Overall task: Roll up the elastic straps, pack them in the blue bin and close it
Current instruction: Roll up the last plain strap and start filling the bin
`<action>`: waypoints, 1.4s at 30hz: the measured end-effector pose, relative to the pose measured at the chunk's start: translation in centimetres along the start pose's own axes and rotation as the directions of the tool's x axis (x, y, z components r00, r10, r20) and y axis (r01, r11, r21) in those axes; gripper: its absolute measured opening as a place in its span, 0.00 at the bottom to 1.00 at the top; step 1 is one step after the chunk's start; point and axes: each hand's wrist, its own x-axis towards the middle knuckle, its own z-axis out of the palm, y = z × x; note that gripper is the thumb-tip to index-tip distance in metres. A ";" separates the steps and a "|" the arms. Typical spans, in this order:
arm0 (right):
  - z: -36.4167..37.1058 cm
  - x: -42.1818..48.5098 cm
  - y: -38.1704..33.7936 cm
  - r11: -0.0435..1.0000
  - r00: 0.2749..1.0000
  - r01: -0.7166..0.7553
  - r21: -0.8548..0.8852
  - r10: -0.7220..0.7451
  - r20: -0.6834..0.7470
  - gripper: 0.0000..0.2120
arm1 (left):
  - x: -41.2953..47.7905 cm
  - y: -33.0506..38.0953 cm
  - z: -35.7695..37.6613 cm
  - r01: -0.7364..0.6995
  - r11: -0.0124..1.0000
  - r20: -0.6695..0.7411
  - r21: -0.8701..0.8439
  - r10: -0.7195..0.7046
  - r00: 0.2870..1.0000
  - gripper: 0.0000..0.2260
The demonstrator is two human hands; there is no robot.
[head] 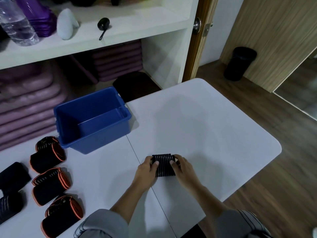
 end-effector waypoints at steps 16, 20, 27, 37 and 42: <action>1.8 1.1 -1.3 0.965 0.964 -0.262 -0.002 0.262 0.036 0.25 | 1.2 0.5 0.4 0.195 0.980 -0.030 0.027 -0.194 0.981 0.13; 2.2 1.0 -1.4 0.937 0.940 -0.338 0.083 0.333 0.073 0.27 | 0.4 0.4 0.0 0.189 0.981 -0.036 -0.051 -0.191 0.981 0.12; 2.1 -0.8 -2.9 0.967 0.978 -0.200 0.157 0.187 0.093 0.26 | -1.3 -0.5 -0.7 0.126 0.991 -0.067 -0.049 -0.129 0.989 0.13; 0.9 -1.1 -8.3 0.908 0.993 -0.115 0.403 0.106 0.045 0.14 | -3.9 -0.8 -8.6 -0.146 0.942 -0.207 0.301 0.213 0.955 0.13; 0.0 2.7 -15.4 0.863 0.998 0.023 0.505 -0.046 0.032 0.13 | -2.4 0.7 -16.0 -0.132 0.906 -0.438 0.402 0.317 0.841 0.12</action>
